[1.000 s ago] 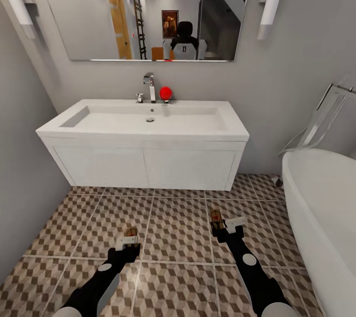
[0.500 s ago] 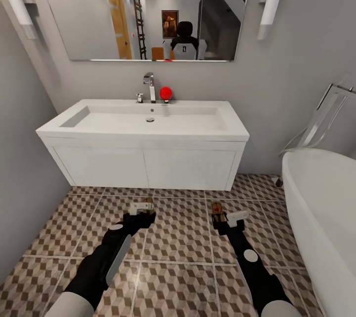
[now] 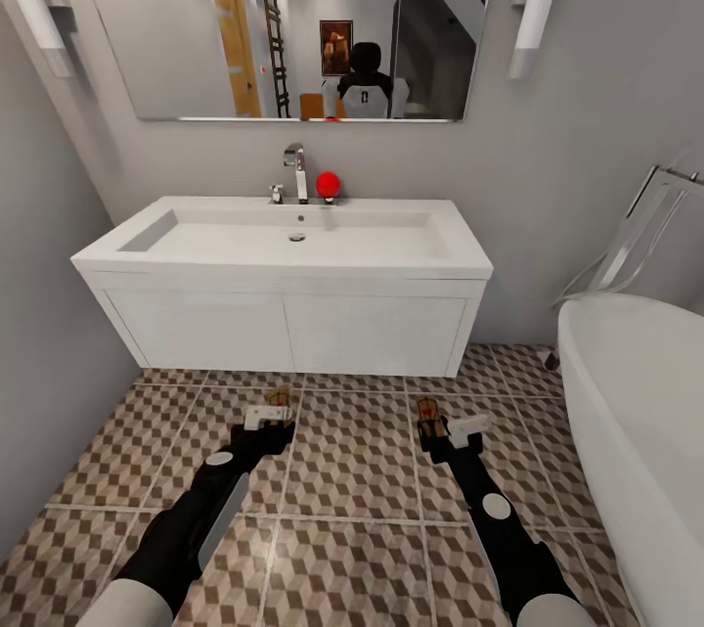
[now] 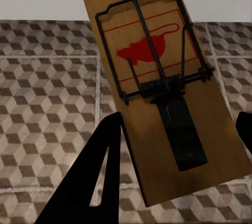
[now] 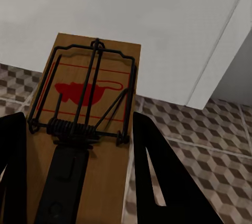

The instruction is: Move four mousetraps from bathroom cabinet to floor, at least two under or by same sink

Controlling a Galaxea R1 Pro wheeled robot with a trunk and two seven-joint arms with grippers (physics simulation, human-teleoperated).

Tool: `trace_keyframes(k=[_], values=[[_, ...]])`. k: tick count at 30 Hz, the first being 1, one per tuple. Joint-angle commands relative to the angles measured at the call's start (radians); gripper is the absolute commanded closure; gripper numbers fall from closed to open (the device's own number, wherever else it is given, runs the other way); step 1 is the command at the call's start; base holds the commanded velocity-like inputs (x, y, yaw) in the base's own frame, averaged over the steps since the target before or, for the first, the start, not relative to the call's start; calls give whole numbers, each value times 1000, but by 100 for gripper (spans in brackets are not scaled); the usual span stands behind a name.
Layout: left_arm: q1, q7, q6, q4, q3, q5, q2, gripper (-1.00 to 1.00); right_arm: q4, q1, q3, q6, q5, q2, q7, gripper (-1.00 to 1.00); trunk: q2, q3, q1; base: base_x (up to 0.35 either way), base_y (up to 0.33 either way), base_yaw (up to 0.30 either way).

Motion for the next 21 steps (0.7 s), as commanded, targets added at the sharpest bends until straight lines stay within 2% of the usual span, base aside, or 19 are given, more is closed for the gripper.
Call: trace_keyframes(k=[1, 11, 21], values=[[-1, 10, 4, 0, -3, 9, 1, 100, 0, -1, -8, -5, 3, 2, 13, 100, 0, -1, 0, 0, 0, 0], [-1, 11, 0, 7, -3, 9, 2, 100, 0, -1, -10, -7, 3, 0, 15, 100, 0, -1, 0, 0, 0, 0], [-1, 13, 2, -34, -3, 9, 2, 100, 0, -1, -11, -7, 3, 2, 11, 100, -7, -4, 4, 0, 0, 0]])
